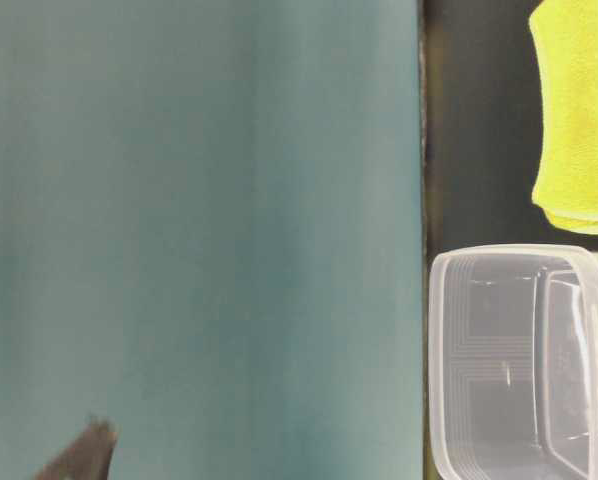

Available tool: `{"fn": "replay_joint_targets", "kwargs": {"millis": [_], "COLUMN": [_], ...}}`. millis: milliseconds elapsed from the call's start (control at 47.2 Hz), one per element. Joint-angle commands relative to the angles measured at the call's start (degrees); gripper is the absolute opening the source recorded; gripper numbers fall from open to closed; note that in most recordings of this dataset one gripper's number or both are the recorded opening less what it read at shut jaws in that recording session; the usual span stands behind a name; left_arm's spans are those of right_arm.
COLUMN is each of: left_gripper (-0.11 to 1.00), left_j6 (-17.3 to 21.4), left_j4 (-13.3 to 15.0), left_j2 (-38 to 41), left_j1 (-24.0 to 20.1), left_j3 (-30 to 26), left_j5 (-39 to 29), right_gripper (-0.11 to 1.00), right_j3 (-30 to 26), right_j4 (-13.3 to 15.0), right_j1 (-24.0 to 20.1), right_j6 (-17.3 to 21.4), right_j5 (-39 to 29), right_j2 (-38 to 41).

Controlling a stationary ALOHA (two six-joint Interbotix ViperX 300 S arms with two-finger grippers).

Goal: Place the yellow towel into the container with the left arm.
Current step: 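Move the left gripper over the container toward the yellow towel, then lower the left gripper onto the yellow towel and close on it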

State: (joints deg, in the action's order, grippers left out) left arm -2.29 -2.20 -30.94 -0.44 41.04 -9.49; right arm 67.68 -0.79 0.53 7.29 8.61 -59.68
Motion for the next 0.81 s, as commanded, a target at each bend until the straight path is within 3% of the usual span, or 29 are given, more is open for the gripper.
{"fn": "replay_joint_targets", "kwargs": {"millis": [0,127,297,382,636,700,785], "left_gripper": [0.00,0.00,0.02,0.12,0.81,0.90,0.91], "left_j6": [0.2,0.2,0.3,0.3,1.4,2.0,3.6], "left_j4": [-0.3,-0.3,-0.3,-0.3,-0.3,-0.3,-0.3], "left_j2": [5.1,11.7,19.8,23.1,34.9,38.2,43.5], "left_j1": [0.6,0.5,0.4,0.2,-0.9,-1.1,-1.3], "left_j3": [-6.5,-12.3,-20.0,-22.9,-32.5,-36.0,-41.2], "left_j5": [-2.5,-8.1,-15.7,-17.9,-23.8,-25.8,-29.2], "right_gripper": [0.01,0.15,0.62,0.79,0.80,0.80,0.80], "right_j3": [-1.4,-1.5,-1.5,-1.6,-1.1,-1.0,-1.1], "right_j4": [-0.3,-0.3,-0.2,-0.1,-0.1,-0.1,-0.1], "right_j1": [0.0,0.0,0.0,0.0,0.4,0.6,1.2], "right_j6": [0.6,0.5,0.2,0.0,-0.3,-0.4,-0.4], "right_j5": [-0.1,-1.7,-7.3,-9.2,-14.0,-15.8,-18.5], "right_j2": [-0.2,-1.4,-3.7,-5.4,-11.7,-13.3,-14.8]}}
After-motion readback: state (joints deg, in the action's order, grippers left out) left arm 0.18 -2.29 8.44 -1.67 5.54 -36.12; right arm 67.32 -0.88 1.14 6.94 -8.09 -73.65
